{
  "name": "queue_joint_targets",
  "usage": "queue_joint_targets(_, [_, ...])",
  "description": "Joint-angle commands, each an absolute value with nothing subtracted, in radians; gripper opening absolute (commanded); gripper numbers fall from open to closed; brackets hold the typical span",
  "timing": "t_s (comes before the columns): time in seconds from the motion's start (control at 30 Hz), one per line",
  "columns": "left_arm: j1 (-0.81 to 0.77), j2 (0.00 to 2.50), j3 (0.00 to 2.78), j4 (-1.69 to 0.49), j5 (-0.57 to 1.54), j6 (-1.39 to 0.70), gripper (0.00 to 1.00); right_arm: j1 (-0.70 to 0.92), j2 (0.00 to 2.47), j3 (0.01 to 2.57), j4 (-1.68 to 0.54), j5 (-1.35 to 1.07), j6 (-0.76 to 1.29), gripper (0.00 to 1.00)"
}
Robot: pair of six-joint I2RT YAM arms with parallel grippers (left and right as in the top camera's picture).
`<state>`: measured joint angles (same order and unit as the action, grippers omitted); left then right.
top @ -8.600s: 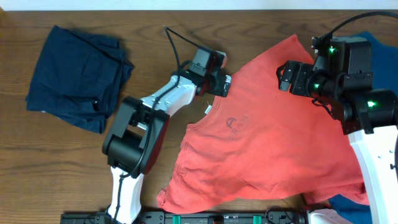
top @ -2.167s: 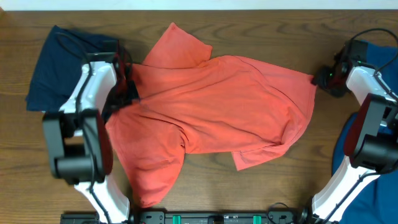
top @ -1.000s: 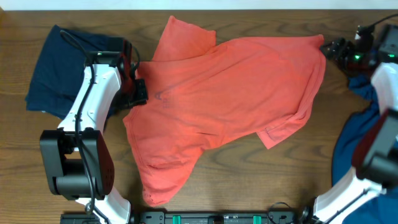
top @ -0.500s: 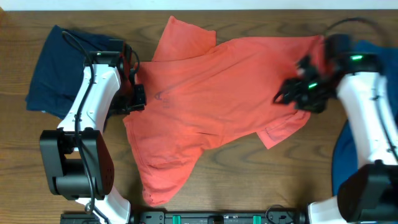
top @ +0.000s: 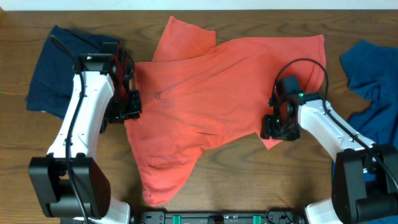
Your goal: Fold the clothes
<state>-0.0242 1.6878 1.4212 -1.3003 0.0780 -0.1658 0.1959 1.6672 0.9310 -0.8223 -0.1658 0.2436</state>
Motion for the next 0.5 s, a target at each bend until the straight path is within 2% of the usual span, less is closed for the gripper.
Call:
queue_joint_targets(0.0, [-0.021,1.691,1.387,-1.295,0.068,-0.210,0.36,0.204,1.671,0.878,-0.795,-0.239,0.257,0.45])
queue_joint_targets(0.07, [-0.021,1.691,1.346,-1.269,0.069,-0.236,0.36,0.204,1.671,0.865,-0.793,-0.231,0.256,0.33])
queue_joint_targets(0.13, [-0.021,1.692,1.295,-1.230,0.074,-0.252,0.36,0.202,1.669,0.871,-0.802,-0.192,0.253,0.11])
queue_joint_targets(0.17, [-0.021,1.692,1.266,-1.208,0.082,-0.253,0.36,0.199,1.664,0.881,-0.813,-0.161,0.254,0.04])
queue_joint_targets(0.37, [-0.021,1.692,1.088,-1.045,0.152,-0.253,0.36,0.120,1.604,1.068,-0.990,0.115,0.296,0.01])
queue_joint_targets(0.47, [-0.021,1.693,1.001,-0.965,0.197,-0.253,0.36,0.080,1.576,1.152,-1.051,0.154,0.314,0.01])
